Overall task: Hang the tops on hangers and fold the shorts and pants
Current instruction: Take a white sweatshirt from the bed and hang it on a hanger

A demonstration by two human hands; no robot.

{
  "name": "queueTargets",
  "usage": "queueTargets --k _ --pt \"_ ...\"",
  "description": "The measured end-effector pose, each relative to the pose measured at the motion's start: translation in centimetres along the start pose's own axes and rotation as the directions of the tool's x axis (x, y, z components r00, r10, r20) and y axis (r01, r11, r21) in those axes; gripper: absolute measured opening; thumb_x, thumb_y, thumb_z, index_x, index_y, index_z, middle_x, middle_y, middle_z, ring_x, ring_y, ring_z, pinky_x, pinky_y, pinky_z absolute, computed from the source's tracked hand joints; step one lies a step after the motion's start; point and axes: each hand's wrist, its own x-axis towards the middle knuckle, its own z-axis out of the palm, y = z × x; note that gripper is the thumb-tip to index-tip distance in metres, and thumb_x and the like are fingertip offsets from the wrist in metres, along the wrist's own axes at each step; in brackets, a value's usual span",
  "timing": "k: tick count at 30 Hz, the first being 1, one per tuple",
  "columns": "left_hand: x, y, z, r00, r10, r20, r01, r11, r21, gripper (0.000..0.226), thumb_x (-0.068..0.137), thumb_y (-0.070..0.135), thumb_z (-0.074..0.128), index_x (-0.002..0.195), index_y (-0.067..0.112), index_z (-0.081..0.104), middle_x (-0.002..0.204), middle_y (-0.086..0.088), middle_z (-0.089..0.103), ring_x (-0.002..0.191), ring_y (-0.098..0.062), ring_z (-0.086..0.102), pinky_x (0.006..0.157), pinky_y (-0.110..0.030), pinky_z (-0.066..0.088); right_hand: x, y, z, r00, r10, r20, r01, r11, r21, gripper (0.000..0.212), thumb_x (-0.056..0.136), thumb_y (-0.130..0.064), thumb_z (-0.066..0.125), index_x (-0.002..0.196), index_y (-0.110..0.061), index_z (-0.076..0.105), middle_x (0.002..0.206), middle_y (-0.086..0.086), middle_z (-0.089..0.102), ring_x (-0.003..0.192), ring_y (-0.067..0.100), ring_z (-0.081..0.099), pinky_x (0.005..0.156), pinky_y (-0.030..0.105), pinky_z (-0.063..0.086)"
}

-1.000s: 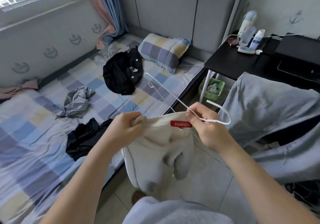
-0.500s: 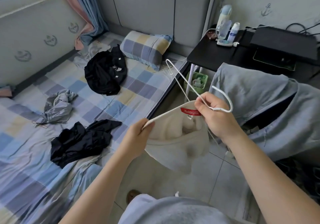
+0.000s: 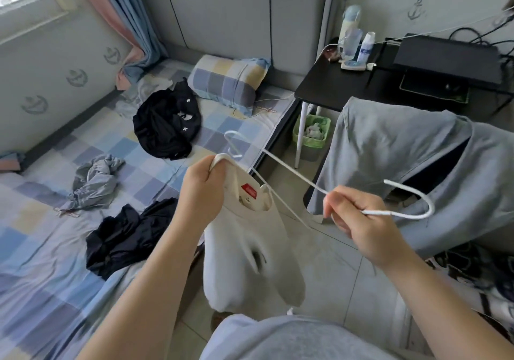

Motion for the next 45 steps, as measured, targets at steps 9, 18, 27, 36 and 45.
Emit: queueTargets --k 9,18,27,36,45 --pt "0.4 0.3 -5.3 0.992 0.069 -0.103 -0.054 0.988 0.143 0.033 0.102 0.016 0.045 0.075 -0.002 0.042 0.056 0.012 0.035 0.05 -0.003 0.031 0.045 -0.016 0.026 -1.3 -0.6 0.3 0.984 -0.001 0.176 0.022 0.993 -0.116 0.047 0.096 -0.051 0.049 0.07 -0.013 0.052 0.053 -0.007 0.027 0.049 0.007 0.025 0.048 0.017 0.023" --pt "-0.2 0.6 -6.9 0.991 0.067 -0.118 -0.044 0.981 0.188 0.035 0.103 0.018 0.046 0.072 0.002 0.042 0.054 0.014 0.038 0.05 -0.003 0.033 0.047 -0.015 0.029 -0.2 -2.0 2.9 0.976 -0.055 0.212 0.083 0.989 -0.124 0.046 0.098 -0.051 0.046 0.07 -0.015 0.05 0.051 -0.01 0.028 0.048 0.004 0.026 0.049 0.016 0.023" --pt "-0.5 2.3 -6.7 0.987 0.124 -0.106 -0.103 0.977 0.187 0.029 0.101 0.011 0.047 0.072 0.01 0.051 0.06 0.012 0.047 0.054 -0.001 0.04 0.05 -0.01 0.032 1.0 -2.8 3.6 0.97 -0.05 0.238 0.099 0.975 -0.198 0.041 0.102 -0.042 0.046 0.068 -0.018 0.047 0.055 -0.011 0.032 0.051 0.005 0.03 0.051 0.014 0.026" --pt "-1.6 5.3 -3.8 0.959 0.269 0.089 -0.283 0.922 0.263 0.035 0.099 0.0 0.046 0.08 0.026 0.06 0.08 0.017 0.059 0.088 -0.013 0.048 0.074 -0.006 0.032 1.2 -2.7 3.8 0.989 -0.054 0.134 0.088 0.961 -0.261 0.038 0.101 -0.043 0.046 0.065 -0.028 0.048 0.055 -0.013 0.04 0.051 0.006 0.037 0.051 0.014 0.028" --pt "-3.6 6.9 -0.3 0.899 0.357 0.255 -0.419 0.872 0.254 0.022 0.094 0.014 0.046 0.087 0.011 0.066 0.083 0.007 0.062 0.091 -0.018 0.05 0.086 -0.04 0.044 2.5 -1.3 5.8 0.997 0.074 -0.037 -0.079 0.986 -0.147 0.036 0.095 -0.041 0.052 0.062 -0.026 0.049 0.056 -0.007 0.043 0.056 0.011 0.041 0.058 0.031 0.034"
